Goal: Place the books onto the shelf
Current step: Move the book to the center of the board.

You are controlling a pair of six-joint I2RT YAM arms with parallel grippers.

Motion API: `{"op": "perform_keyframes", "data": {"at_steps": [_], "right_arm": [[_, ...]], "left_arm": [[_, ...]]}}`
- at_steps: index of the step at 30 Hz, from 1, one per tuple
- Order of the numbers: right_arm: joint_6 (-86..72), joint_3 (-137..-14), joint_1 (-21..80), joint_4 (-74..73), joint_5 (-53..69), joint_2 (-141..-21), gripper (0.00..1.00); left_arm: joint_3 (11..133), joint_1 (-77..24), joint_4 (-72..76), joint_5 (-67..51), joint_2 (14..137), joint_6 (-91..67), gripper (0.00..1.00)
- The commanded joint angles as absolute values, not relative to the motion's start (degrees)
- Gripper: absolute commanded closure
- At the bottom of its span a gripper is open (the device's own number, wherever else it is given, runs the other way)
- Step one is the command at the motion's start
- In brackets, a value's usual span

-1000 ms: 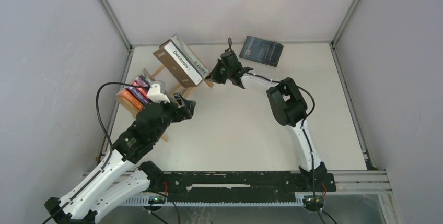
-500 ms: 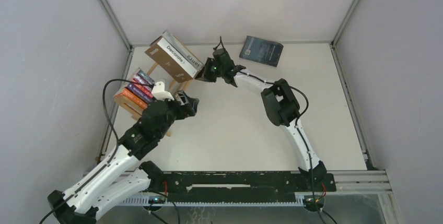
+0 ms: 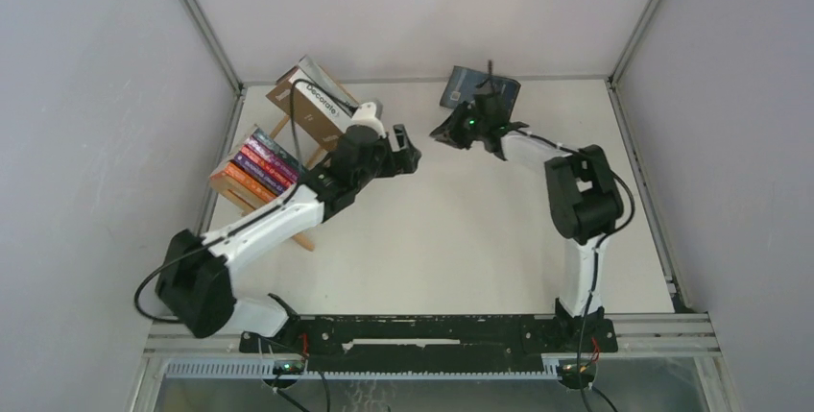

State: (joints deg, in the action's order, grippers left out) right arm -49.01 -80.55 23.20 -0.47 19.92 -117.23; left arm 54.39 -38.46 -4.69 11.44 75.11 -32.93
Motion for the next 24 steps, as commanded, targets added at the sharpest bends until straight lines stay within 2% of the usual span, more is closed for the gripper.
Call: {"op": "perform_keyframes", "data": {"at_steps": [1,11,24], "right_arm": [[-45.3,-78.4,17.4,3.3,18.4,-109.7,0.68],[-45.8,-78.9,5.9,4.8,17.4,-111.2,0.48],[-45.7,-89.6,0.8,3.6,18.1,-121.9,0.45]], "left_arm": [[67.4,-38.4,2.0,7.6,86.1,-31.1,0.13],[98.3,-37.6,-2.1,6.8,116.9,-31.6,0.09],[123.1,-30.0,2.9,8.7,140.7,-41.5,0.06]]}}
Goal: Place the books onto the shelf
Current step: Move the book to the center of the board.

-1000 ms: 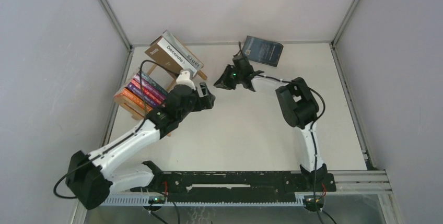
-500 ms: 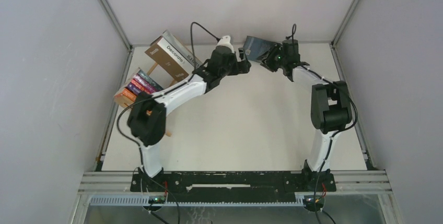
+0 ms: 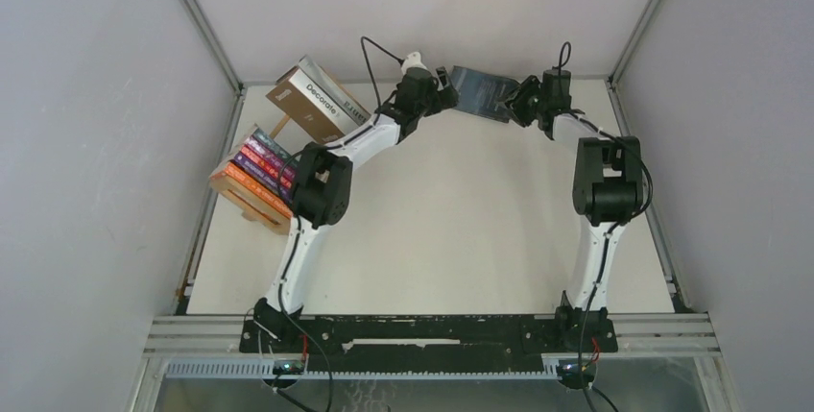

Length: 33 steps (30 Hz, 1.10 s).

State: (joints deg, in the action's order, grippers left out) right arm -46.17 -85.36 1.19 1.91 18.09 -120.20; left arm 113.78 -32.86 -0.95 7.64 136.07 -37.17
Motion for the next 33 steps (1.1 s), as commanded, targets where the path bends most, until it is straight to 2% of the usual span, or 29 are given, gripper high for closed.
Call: {"op": "perform_keyframes", "data": {"at_steps": [1,9,13,20,33], "right_arm": [[-45.7,-90.4,0.7,3.6,18.2,-122.7,0.45],[-45.5,-97.2,0.5,1.4,18.4,-128.3,0.45],[-47.4,-99.8,0.5,2.1,18.2,-130.8,0.46],[-52.0,-102.2,-2.5,4.9,17.4,-134.0,0.48],[-55.1,-109.6,-2.7,2.5,16.3,-139.3,0.49]], "left_arm": [[125.4,-29.4,2.8,8.5,142.4,-42.3,0.06],[139.0,-27.2,4.0,6.5,153.4,-52.0,0.04],[142.9,-26.8,8.2,5.1,157.2,-56.0,0.0],[144.3,-26.5,13.4,2.9,161.1,-63.9,0.02],[145.2,-26.5,11.9,3.4,162.6,-67.3,0.04]]}}
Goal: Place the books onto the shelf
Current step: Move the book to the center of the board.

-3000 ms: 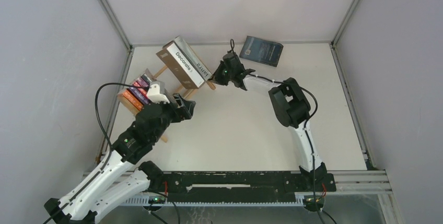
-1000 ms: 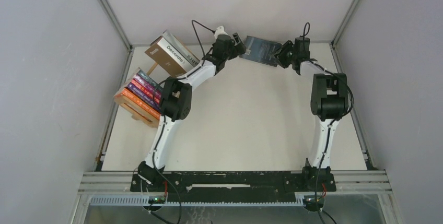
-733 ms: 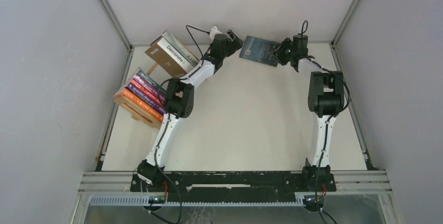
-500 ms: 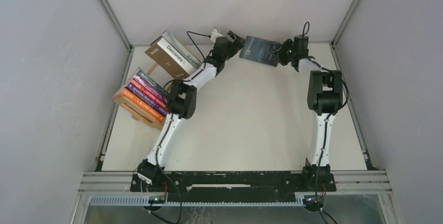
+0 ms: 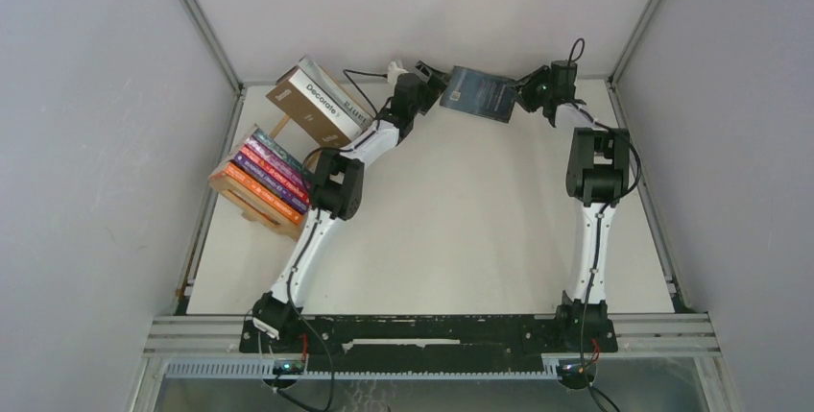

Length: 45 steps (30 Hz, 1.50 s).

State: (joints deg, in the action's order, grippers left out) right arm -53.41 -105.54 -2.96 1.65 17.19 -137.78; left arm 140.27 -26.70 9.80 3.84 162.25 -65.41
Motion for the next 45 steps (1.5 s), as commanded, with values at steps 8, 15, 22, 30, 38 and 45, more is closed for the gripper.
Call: {"op": "perform_keyframes", "data": {"at_steps": [8,15,22,30,38,45], "right_arm": [[-55.9,-113.1,-2.3,0.3,13.9,-141.8,0.5],[-55.9,-111.9,-2.2,1.2,11.3,-140.8,0.51],[-55.9,-107.2,-2.2,2.6,7.8,-138.2,0.52],[-56.0,-105.8,-1.7,1.9,5.8,-138.1,0.53],[-56.8,-101.5,-1.8,3.4,3.8,-135.7,0.55],[-56.6,-99.6,-1.9,4.3,3.0,-134.3,0.55]], "left_arm": [[147.4,-26.4,10.8,3.7,164.4,-68.3,0.06],[147.4,-26.0,10.4,4.0,164.7,-68.4,0.06],[147.6,-25.8,10.5,4.3,165.0,-68.7,0.07],[147.9,-25.7,10.6,3.8,165.5,-69.4,0.08],[148.5,-25.7,11.0,2.7,166.0,-70.2,0.09],[148.7,-25.8,11.4,2.2,166.1,-70.6,0.1]]}}
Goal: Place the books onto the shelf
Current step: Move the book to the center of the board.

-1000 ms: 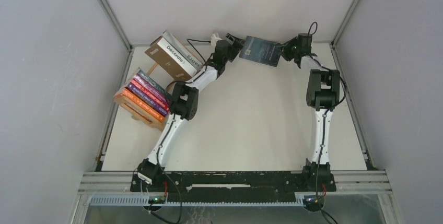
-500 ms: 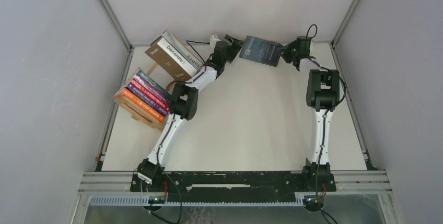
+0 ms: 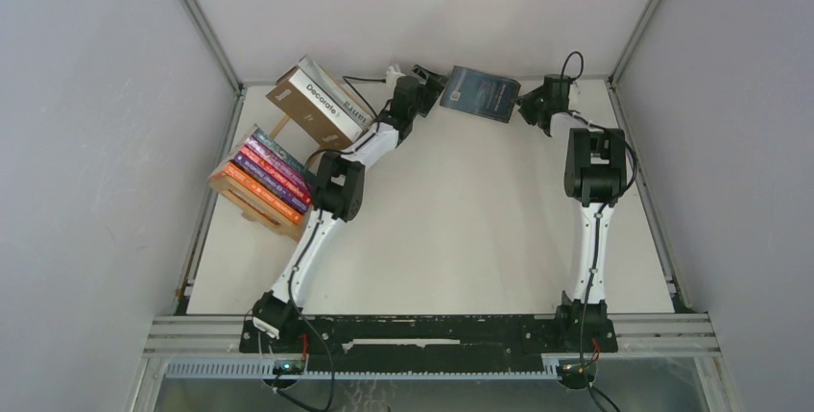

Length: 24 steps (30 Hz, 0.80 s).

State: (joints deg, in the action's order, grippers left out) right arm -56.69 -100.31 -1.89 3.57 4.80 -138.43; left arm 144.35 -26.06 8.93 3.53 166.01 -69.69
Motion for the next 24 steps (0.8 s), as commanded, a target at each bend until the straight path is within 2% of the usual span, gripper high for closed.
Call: {"op": "perform_keyframes", "data": {"at_steps": [1,18,24], "right_arm": [[-56.6,-99.7,-1.8,4.5,3.1,-134.5,0.55],[-53.8,-112.6,-0.2,-3.7,15.5,-143.1,0.55],[-51.9,-112.9,-0.2,-5.7,19.2,-143.3,0.55]], "left_arm": [[148.7,-25.8,11.6,2.1,166.1,-70.6,0.1],[149.2,-26.1,14.3,-7.6,166.7,-70.0,0.1],[149.2,-26.7,14.0,-11.4,166.0,-68.5,0.1]]}}
